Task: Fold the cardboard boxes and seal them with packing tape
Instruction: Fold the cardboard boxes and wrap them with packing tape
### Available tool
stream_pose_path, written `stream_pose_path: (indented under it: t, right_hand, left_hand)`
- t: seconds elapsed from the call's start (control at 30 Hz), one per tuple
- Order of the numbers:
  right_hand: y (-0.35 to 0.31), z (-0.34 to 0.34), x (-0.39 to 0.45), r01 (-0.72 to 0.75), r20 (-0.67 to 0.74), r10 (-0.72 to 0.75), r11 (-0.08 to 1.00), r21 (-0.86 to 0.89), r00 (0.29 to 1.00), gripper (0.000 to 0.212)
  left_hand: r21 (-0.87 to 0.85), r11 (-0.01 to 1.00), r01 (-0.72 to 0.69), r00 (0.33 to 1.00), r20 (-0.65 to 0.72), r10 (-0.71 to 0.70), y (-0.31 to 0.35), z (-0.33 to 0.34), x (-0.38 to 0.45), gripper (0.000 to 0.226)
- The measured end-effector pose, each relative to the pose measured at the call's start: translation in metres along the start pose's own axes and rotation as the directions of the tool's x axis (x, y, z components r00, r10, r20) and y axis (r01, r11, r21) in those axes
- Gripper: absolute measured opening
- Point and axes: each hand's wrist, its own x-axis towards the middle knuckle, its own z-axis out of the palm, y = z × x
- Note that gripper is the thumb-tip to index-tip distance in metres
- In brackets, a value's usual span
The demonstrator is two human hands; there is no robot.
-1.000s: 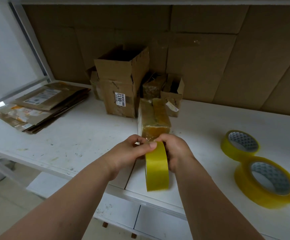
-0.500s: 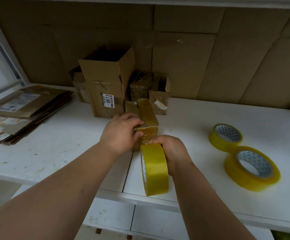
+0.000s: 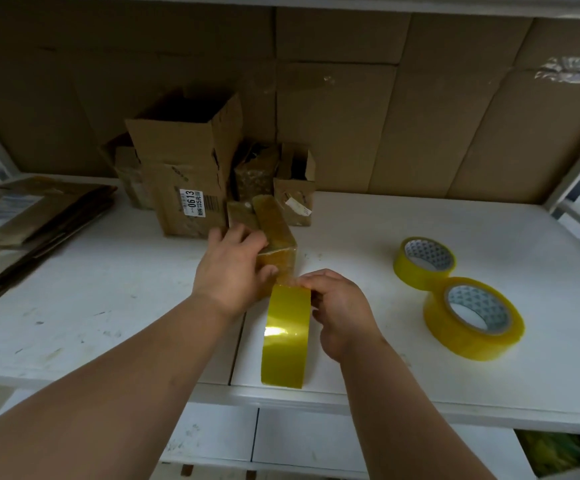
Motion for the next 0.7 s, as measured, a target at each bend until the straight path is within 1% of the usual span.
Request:
stream_pose_path:
  t: [0.03, 0.1, 0.13, 0.17, 0.23, 0.27, 0.3, 0.33, 0.4, 0.47, 0.5, 0.6, 0.7]
  right_hand:
    - [-0.001, -0.001, -0.001, 0.001, 0.001, -0.001, 1.0, 0.004, 1.0, 0.006]
    - [-0.002, -0.001, -0.003, 0.006, 0.014, -0.006, 1.0, 0.006, 1.0, 0.005]
    - [-0.003, -0.001, -0.004, 0.01, 0.021, -0.01, 1.0, 0.005, 1.0, 0.006]
    - [-0.003, -0.001, -0.004, 0.013, 0.028, -0.013, 1.0, 0.004, 1.0, 0.009]
    - [-0.004, 0.0, -0.004, 0.021, 0.042, -0.022, 1.0, 0.004, 0.999, 0.012]
    - [-0.004, 0.001, -0.004, 0.027, 0.052, -0.027, 1.0, 0.007, 0.998, 0.013]
    - [-0.004, 0.0, -0.004, 0.034, 0.064, -0.034, 0.999, 0.011, 0.997, 0.013]
    - [-0.005, 0.0, -0.005, 0.042, 0.076, -0.043, 0.999, 0.019, 0.996, 0.013]
    - [-0.005, -0.001, -0.006, 0.058, 0.096, -0.061, 0.998, 0.033, 0.994, 0.014]
    - [-0.005, -0.002, -0.008, 0.079, 0.11, -0.083, 0.996, 0.035, 0.991, 0.015]
    - [-0.004, -0.002, -0.01, 0.092, 0.119, -0.095, 0.995, 0.027, 0.988, 0.015]
    - [-0.004, -0.002, -0.014, 0.127, 0.132, -0.123, 0.992, -0.026, 0.984, 0.016]
    - [-0.004, -0.003, -0.016, 0.163, 0.13, -0.15, 0.982, -0.098, 0.98, 0.02]
  left_hand:
    - [-0.017, 1.0, 0.003, 1.0, 0.026, -0.003, -0.002, -0.002, 0.0, 0.045]
    - [-0.055, 0.998, 0.022, 0.993, 0.115, -0.016, -0.007, -0.006, 0.001, 0.064]
    - [-0.066, 0.997, 0.039, 0.991, 0.134, -0.03, -0.008, -0.01, 0.0, 0.071]
    - [-0.07, 0.996, 0.059, 0.993, 0.109, -0.051, -0.007, -0.013, -0.003, 0.072]
    - [-0.131, 0.988, 0.084, 0.996, -0.006, -0.086, 0.002, -0.022, -0.011, 0.059]
    - [-0.195, 0.978, 0.069, 0.996, -0.043, -0.079, 0.008, -0.027, -0.014, 0.052]
    - [-0.262, 0.964, 0.038, 0.997, -0.048, -0.053, 0.013, -0.031, -0.016, 0.045]
    - [-0.317, 0.948, 0.01, 1.0, -0.017, -0.016, 0.019, -0.034, -0.018, 0.039]
    - [-0.363, 0.932, 0.007, 0.991, 0.125, 0.041, 0.027, -0.039, -0.02, 0.03]
    - [-0.37, 0.924, 0.096, 0.96, 0.279, 0.012, 0.032, -0.041, -0.021, 0.02]
    - [-0.375, 0.915, 0.145, 0.947, 0.322, -0.018, 0.034, -0.042, -0.021, 0.016]
    - [-0.374, 0.891, 0.256, 0.923, 0.368, -0.11, 0.039, -0.048, -0.02, 0.009]
    - [-0.339, 0.89, 0.303, 0.901, 0.406, -0.152, 0.044, -0.055, -0.017, 0.009]
